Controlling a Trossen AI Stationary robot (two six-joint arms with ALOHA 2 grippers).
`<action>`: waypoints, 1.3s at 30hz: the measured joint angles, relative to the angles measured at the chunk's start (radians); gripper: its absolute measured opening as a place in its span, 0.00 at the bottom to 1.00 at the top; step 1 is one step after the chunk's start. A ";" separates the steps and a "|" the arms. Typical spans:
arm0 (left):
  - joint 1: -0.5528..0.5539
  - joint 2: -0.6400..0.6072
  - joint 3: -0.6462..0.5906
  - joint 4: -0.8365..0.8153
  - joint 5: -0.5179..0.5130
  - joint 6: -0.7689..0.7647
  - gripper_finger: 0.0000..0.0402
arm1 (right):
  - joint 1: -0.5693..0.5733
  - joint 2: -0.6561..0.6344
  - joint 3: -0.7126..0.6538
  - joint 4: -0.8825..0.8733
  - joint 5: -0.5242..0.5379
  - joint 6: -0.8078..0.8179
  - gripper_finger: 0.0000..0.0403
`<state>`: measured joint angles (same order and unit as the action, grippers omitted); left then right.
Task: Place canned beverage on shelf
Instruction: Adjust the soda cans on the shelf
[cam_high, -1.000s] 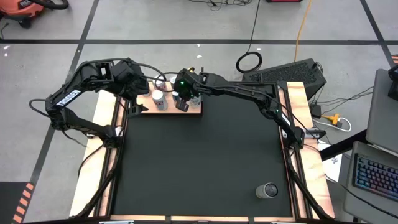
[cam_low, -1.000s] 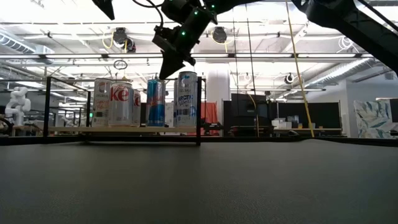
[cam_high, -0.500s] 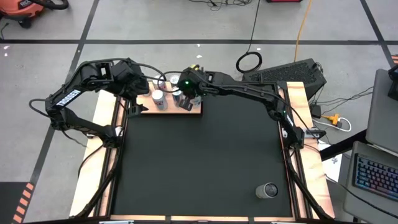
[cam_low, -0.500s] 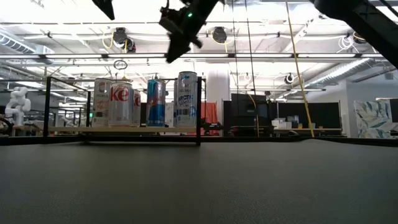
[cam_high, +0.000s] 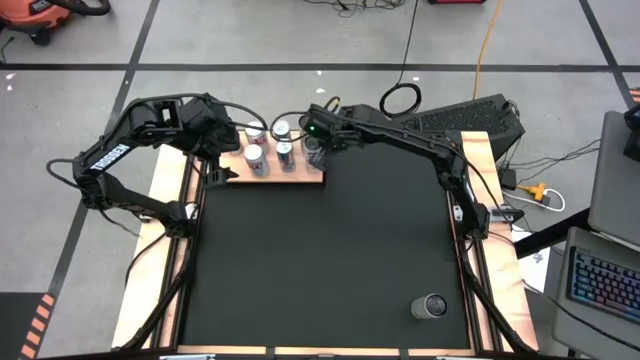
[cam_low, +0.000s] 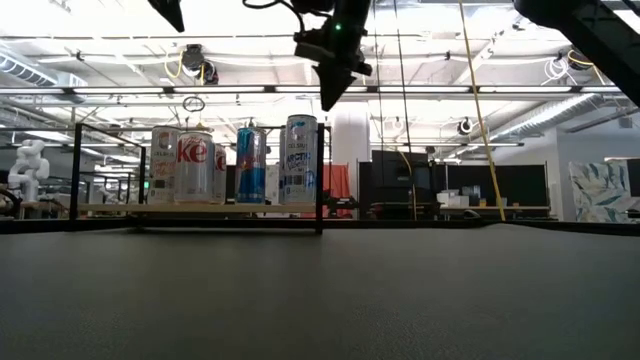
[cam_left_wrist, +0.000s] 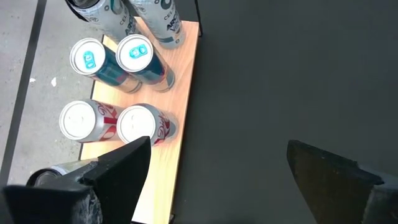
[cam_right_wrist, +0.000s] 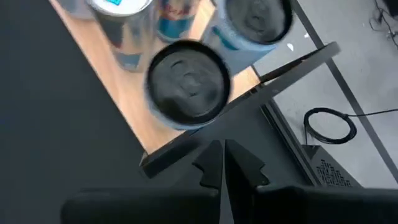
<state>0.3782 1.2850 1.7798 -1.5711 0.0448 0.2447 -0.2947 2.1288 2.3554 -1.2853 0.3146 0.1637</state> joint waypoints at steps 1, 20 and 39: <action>0.000 0.000 0.000 0.000 0.000 0.000 0.93 | -0.002 0.000 0.000 0.005 0.000 0.005 0.00; 0.000 0.000 0.000 0.000 0.000 -0.003 0.93 | -0.031 0.010 -0.051 0.070 -0.029 0.034 0.00; 0.000 0.000 0.000 0.000 0.000 -0.002 0.93 | -0.053 0.031 -0.052 0.125 -0.082 0.023 0.00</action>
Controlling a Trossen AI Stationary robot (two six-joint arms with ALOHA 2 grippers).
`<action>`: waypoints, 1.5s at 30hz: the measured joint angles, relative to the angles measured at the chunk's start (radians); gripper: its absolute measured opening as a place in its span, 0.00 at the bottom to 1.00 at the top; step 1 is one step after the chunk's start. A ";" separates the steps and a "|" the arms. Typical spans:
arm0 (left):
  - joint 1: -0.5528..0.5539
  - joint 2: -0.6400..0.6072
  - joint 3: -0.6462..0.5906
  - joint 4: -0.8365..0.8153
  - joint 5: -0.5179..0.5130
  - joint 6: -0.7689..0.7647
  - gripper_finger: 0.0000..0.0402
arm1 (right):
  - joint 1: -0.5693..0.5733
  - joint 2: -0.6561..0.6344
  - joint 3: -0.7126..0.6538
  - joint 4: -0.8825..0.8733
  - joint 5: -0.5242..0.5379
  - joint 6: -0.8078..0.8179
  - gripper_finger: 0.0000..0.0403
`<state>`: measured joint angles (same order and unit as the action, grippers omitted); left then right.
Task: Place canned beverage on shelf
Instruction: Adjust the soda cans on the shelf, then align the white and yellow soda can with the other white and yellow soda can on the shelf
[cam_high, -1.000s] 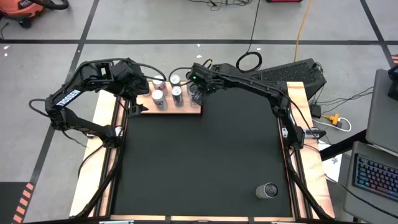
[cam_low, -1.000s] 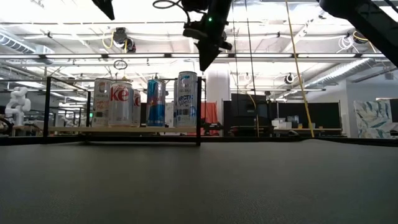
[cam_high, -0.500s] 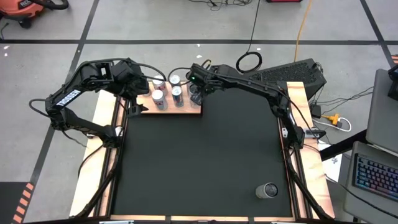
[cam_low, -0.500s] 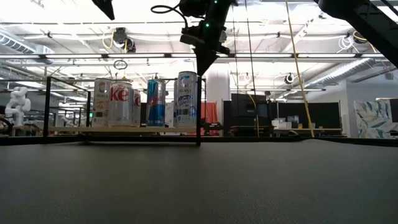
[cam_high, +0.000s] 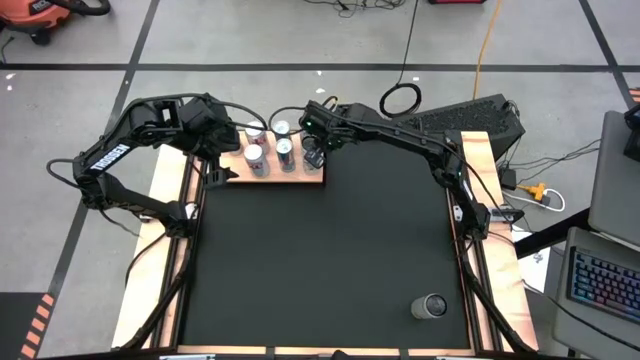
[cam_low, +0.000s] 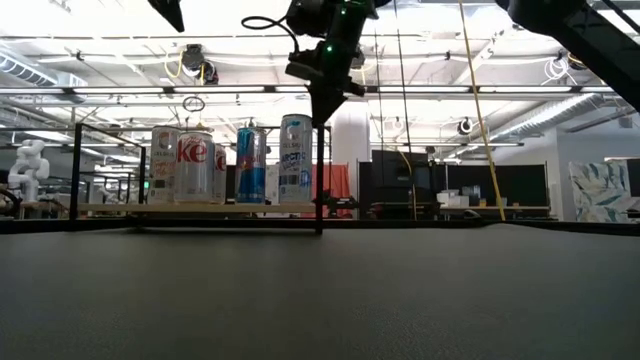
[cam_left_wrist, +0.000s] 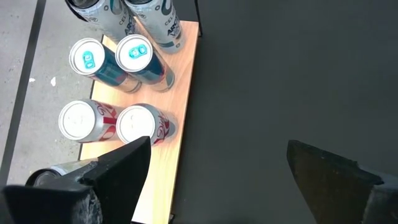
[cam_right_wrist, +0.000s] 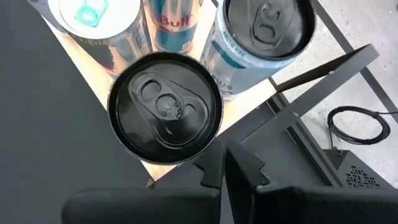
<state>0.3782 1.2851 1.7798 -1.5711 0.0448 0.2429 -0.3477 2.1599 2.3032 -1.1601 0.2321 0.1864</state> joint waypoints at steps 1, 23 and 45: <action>0.000 0.000 0.000 0.000 0.000 0.000 0.93 | 0.000 0.002 0.000 -0.002 0.000 -0.001 0.00; 0.000 -0.024 -0.057 0.001 0.004 -0.028 0.93 | 0.054 -0.108 0.000 -0.338 0.003 0.116 0.00; -0.213 -0.341 -0.795 0.569 0.153 -0.261 0.93 | 0.454 -0.174 -0.006 -0.411 0.128 0.397 0.00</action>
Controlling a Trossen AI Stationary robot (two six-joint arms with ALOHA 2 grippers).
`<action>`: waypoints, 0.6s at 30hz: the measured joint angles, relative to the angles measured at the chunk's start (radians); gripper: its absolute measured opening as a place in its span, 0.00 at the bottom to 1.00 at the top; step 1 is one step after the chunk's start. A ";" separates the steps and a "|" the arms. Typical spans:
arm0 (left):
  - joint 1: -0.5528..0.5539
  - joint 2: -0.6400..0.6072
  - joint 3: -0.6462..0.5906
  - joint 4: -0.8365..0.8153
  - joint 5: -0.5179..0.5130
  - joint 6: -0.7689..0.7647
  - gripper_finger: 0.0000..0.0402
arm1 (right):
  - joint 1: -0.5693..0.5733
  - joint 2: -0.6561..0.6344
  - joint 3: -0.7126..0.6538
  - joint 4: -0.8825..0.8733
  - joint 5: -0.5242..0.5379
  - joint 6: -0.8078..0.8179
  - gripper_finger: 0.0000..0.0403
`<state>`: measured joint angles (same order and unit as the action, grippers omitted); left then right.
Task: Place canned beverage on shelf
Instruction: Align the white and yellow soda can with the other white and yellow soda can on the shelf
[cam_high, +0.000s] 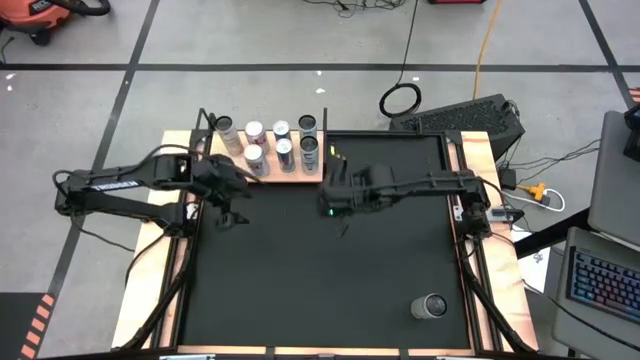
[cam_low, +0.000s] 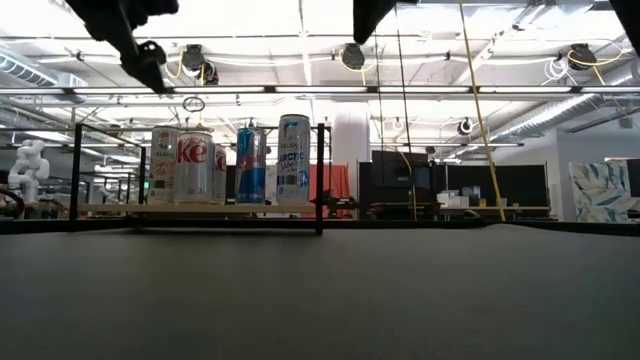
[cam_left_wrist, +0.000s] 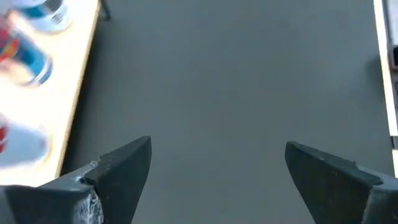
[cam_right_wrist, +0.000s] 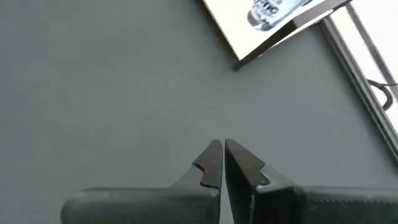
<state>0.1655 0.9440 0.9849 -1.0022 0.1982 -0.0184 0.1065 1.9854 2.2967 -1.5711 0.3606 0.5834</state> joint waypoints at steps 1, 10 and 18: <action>-0.012 -0.001 -0.022 0.038 0.000 -0.002 0.93 | 0.021 0.000 0.000 0.000 0.028 0.037 0.00; -0.130 0.000 -0.209 0.429 -0.001 -0.002 0.93 | 0.260 0.000 -0.001 0.000 0.328 0.344 0.00; -0.214 0.000 -0.316 0.714 -0.002 0.005 0.93 | 0.426 0.002 -0.171 0.001 0.501 0.662 0.00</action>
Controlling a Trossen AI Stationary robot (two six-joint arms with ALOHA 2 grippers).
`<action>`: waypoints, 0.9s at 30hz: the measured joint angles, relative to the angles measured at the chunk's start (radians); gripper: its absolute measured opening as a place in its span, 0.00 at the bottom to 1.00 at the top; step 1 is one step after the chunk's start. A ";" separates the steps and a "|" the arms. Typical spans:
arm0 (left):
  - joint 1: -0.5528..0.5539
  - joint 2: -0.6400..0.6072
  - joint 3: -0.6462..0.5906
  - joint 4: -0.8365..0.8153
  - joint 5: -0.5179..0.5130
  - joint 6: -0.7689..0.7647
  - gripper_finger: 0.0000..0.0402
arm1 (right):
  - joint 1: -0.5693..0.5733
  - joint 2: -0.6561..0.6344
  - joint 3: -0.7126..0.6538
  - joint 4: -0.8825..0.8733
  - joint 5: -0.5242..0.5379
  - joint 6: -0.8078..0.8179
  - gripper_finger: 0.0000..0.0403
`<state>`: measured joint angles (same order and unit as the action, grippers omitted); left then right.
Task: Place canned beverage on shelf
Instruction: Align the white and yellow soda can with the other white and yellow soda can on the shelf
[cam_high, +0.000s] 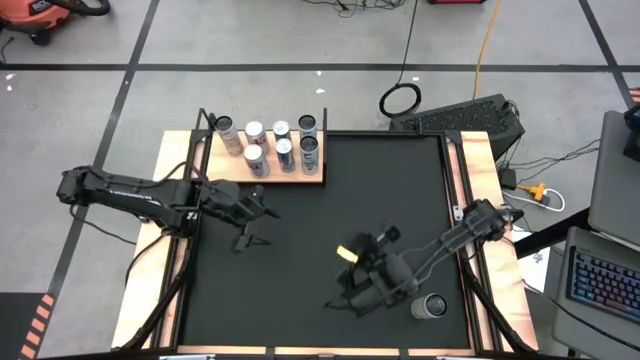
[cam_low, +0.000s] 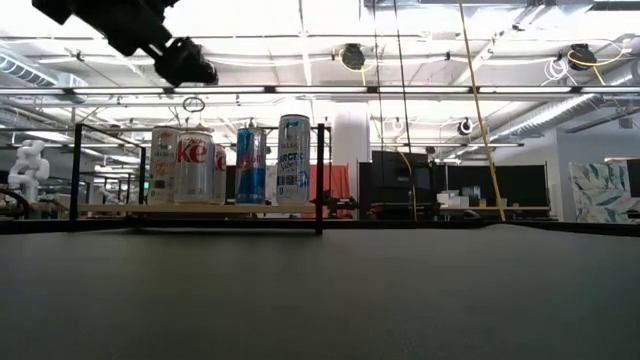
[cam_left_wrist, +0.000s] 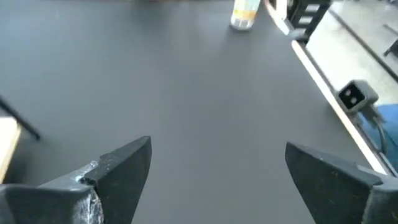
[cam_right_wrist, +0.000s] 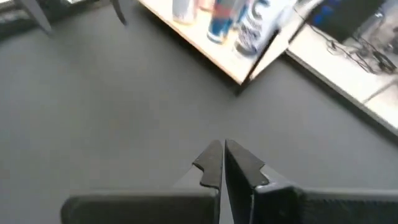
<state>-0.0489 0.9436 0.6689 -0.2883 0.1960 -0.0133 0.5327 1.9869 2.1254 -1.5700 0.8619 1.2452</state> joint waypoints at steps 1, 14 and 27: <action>-0.003 0.000 -0.012 0.038 -0.001 0.007 0.93 | 0.011 0.000 -0.037 -0.001 0.001 0.042 0.00; -0.006 0.003 -0.036 0.125 -0.084 0.029 0.93 | 0.125 0.000 -0.305 0.023 0.164 0.495 0.00; -0.006 0.003 -0.036 0.125 -0.104 0.055 0.93 | 0.130 0.000 -0.356 0.131 0.069 0.461 0.00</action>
<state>-0.0547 0.9470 0.6327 -0.1633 0.0924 0.0414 0.6626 1.9869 1.7691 -1.4392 0.9314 1.7061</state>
